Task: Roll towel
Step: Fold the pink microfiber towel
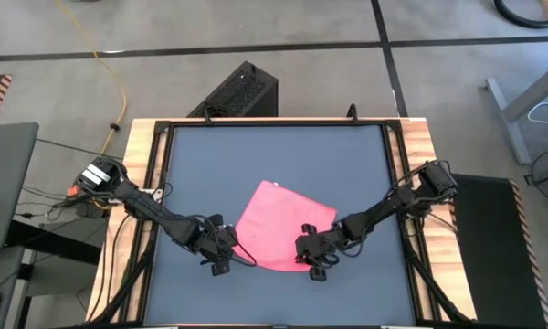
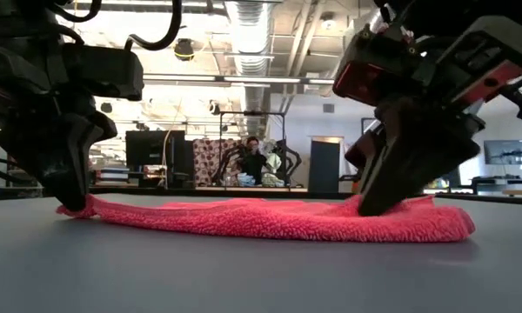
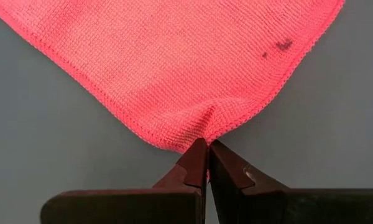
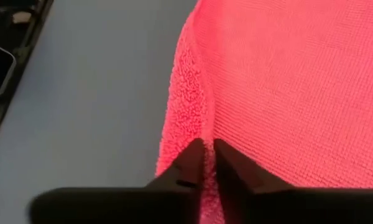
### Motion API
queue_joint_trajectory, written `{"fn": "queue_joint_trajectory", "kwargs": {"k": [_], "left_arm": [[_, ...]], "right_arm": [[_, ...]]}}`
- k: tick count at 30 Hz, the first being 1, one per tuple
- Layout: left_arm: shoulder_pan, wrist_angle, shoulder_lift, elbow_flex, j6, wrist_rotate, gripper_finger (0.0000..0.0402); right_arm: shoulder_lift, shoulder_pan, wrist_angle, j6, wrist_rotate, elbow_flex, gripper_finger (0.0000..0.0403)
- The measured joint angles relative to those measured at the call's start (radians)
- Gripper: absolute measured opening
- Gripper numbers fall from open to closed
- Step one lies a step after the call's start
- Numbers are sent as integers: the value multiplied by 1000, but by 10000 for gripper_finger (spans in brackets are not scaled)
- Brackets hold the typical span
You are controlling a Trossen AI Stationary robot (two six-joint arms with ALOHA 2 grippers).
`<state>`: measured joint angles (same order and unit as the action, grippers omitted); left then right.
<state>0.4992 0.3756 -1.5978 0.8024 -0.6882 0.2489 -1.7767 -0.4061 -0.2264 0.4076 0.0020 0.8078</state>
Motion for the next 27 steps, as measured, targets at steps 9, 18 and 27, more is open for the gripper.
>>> {"fn": "queue_joint_trajectory", "kwargs": {"k": [9,18,27], "left_arm": [[0,2,59,0,42,-6,0],[-77,3,74,165,355,-35,0],[-361,142,45,305,653,-50,0]], "right_arm": [[136,-118,84,153,80,0,24],[231,-247,414,380,467,0,21],[373,-117,845,508,618,0,16]]}}
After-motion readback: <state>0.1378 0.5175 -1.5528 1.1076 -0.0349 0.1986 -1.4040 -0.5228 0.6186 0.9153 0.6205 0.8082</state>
